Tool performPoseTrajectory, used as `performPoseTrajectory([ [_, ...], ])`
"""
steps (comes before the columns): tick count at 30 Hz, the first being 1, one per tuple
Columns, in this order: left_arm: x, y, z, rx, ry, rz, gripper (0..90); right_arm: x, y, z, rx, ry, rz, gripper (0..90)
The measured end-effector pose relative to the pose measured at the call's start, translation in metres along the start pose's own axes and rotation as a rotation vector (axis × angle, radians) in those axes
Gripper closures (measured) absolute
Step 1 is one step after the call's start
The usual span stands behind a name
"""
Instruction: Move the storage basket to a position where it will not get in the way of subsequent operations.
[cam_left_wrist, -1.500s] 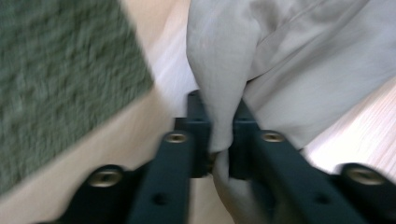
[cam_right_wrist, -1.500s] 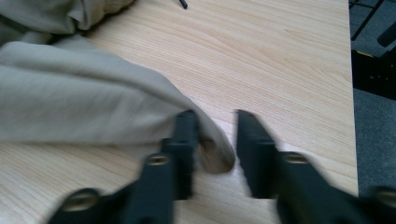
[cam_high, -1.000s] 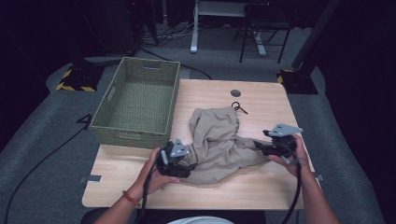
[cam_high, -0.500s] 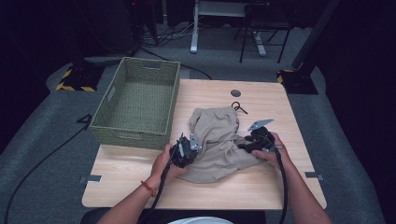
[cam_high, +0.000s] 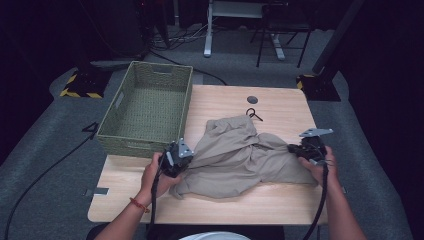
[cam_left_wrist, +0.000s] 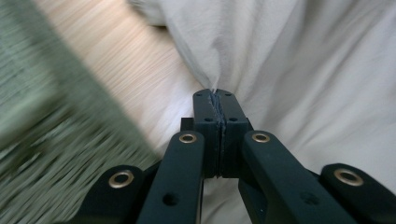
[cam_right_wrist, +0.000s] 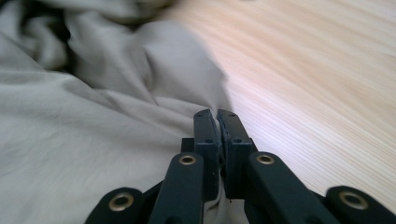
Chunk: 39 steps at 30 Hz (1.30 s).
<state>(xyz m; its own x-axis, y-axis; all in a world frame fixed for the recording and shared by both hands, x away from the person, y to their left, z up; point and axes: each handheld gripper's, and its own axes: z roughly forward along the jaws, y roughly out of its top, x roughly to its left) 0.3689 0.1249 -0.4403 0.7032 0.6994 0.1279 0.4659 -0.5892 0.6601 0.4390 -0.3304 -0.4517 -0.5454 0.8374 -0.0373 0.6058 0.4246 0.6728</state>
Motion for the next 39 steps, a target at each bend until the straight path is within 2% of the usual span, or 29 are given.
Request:
performPoseTrajectory([
  [1, 0.008, -0.007, -0.006, 0.001, 0.005, -0.028, 88.8, -0.007, -0.005, -0.006, -0.010, -0.035, 0.030, 88.1],
  [2, 0.011, -0.012, -0.008, 0.000, 0.013, -0.055, 88.8, -0.012, -0.008, -0.010, -0.014, -0.047, 0.049, 88.1],
  [3, 0.014, -0.016, -0.009, 0.000, 0.011, -0.065, 88.8, -0.018, -0.013, -0.014, -0.030, -0.057, 0.076, 88.1],
  [5, 0.019, -0.025, -0.012, 0.013, 0.005, -0.092, 88.8, -0.026, -0.020, -0.018, -0.034, -0.056, 0.112, 88.1],
  [6, 0.019, -0.029, -0.014, 0.016, 0.017, -0.103, 88.9, -0.027, -0.022, -0.018, -0.037, -0.055, 0.120, 88.0],
  [7, 0.020, -0.034, -0.015, 0.015, 0.011, -0.109, 88.9, -0.029, -0.024, -0.019, -0.041, -0.059, 0.135, 88.0],
  [9, 0.018, -0.041, -0.016, 0.024, -0.036, -0.117, 88.9, -0.030, -0.026, -0.018, -0.020, -0.061, 0.135, 87.3],
  [10, 0.014, -0.044, -0.015, 0.048, -0.032, -0.099, 88.9, -0.029, -0.026, -0.017, -0.001, -0.061, 0.123, 84.5],
  [12, 0.004, -0.047, -0.011, 0.121, -0.059, -0.042, 88.6, -0.024, -0.023, -0.016, 0.034, -0.091, 0.087, 67.5],
  [13, 0.001, -0.048, -0.010, 0.129, -0.064, -0.026, 88.1, -0.020, -0.020, -0.018, 0.017, -0.112, 0.066, 57.1],
  [14, -0.003, -0.049, -0.010, 0.139, -0.071, -0.001, 86.3, -0.018, -0.017, -0.020, 0.001, -0.104, 0.055, 51.9],
  [15, -0.007, -0.050, -0.010, 0.123, -0.086, 0.025, 79.4, -0.014, -0.012, -0.022, -0.026, -0.087, 0.040, 47.4],
  [17, -0.011, -0.048, -0.011, 0.105, -0.083, 0.026, 59.9, -0.005, 0.003, -0.024, -0.094, -0.063, -0.012, 41.6],
  [18, -0.014, -0.045, -0.012, 0.084, -0.096, 0.039, 56.9, -0.001, 0.009, -0.022, -0.104, -0.052, -0.033, 41.0],
  [19, -0.018, -0.042, -0.013, 0.044, -0.121, 0.054, 48.9, 0.004, 0.018, -0.018, -0.102, -0.029, -0.070, 39.0],
  [20, -0.021, -0.040, -0.013, 0.030, -0.128, 0.060, 41.0, 0.010, 0.031, -0.011, -0.103, -0.014, -0.112, 37.7],
  [22, -0.028, -0.033, -0.013, -0.001, -0.131, 0.068, 34.3, 0.018, 0.049, 0.002, -0.088, 0.020, -0.161, 36.7],
  [23, -0.031, -0.031, -0.011, -0.010, -0.130, 0.074, 28.9, 0.021, 0.058, 0.011, -0.073, 0.047, -0.167, 36.1],
  [25, -0.034, -0.027, -0.005, -0.009, -0.153, 0.084, 30.2, 0.027, 0.073, 0.032, -0.022, 0.081, -0.180, 34.3],
  [26, -0.034, -0.026, -0.002, -0.010, -0.162, 0.089, 30.7, 0.029, 0.077, 0.043, 0.016, 0.082, -0.192, 34.3],
  [27, -0.034, -0.025, 0.001, -0.009, -0.168, 0.088, 31.2, 0.031, 0.080, 0.053, 0.053, 0.071, -0.207, 34.8],
  [30, -0.034, -0.023, 0.010, 0.006, -0.165, 0.103, 36.3, 0.037, 0.081, 0.073, 0.125, 0.125, -0.239, 35.2],
  [32, -0.033, -0.023, 0.013, 0.014, -0.168, 0.106, 45.5, 0.039, 0.080, 0.075, 0.135, 0.144, -0.242, 35.2],
  [33, -0.033, -0.023, 0.017, 0.022, -0.174, 0.109, 45.5, 0.041, 0.080, 0.077, 0.145, 0.156, -0.243, 35.1],
  [34, -0.032, -0.023, 0.021, 0.037, -0.182, 0.117, 51.9, 0.046, 0.077, 0.079, 0.165, 0.196, -0.269, 34.5],
  [36, -0.032, -0.023, 0.024, 0.044, -0.186, 0.116, 54.9, 0.051, 0.074, 0.080, 0.184, 0.196, -0.298, 36.2],
  [37, -0.031, -0.023, 0.025, 0.053, -0.186, 0.122, 57.6, 0.054, 0.072, 0.081, 0.198, 0.208, -0.310, 41.6],
  [38, -0.031, -0.023, 0.025, 0.053, -0.186, 0.122, 60.6, 0.054, 0.072, 0.081, 0.198, 0.208, -0.310, 41.6],
  [39, -0.031, -0.024, 0.026, 0.068, -0.184, 0.141, 63.8, 0.058, 0.068, 0.083, 0.243, 0.224, -0.333, 49.8],
])
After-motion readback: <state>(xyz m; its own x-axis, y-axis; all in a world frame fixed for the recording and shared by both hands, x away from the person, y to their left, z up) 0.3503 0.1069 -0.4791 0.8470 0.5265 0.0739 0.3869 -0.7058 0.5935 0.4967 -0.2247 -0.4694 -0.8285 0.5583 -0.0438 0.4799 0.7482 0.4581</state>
